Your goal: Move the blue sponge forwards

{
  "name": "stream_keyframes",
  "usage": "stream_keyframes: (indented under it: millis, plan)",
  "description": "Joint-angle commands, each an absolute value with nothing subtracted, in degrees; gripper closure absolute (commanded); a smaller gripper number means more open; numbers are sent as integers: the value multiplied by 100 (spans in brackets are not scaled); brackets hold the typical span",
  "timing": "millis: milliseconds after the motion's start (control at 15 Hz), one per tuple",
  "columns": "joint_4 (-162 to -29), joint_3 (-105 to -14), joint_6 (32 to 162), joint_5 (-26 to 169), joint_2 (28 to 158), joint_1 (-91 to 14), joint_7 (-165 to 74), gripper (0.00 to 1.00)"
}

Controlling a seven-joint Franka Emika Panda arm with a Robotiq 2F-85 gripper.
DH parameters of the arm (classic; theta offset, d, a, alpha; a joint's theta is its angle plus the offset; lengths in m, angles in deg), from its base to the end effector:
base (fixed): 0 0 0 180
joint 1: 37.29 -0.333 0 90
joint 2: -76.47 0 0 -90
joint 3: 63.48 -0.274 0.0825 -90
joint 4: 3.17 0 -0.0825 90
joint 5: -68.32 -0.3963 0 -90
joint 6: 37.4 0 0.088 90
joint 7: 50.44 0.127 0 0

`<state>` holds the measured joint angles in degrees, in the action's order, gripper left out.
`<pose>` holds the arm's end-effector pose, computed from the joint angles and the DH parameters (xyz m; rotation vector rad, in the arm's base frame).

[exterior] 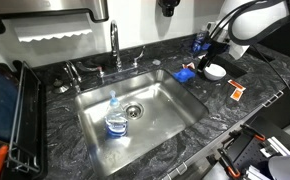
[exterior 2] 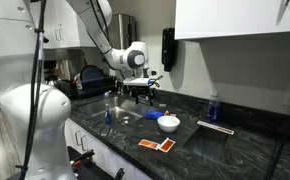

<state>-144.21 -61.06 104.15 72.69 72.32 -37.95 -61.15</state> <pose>0.4913 -0.0156 0.2599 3.0664 0.3294 0.1169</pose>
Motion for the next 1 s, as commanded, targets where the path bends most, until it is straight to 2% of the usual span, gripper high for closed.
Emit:
stream_keyframes:
  millis: [0,933]
  plan:
    - [-14083,-6245,10608,7082,7761,-3832,-5966,0]
    - [-13373,-6211,10993,8019,8880,-3897,-4735,0]
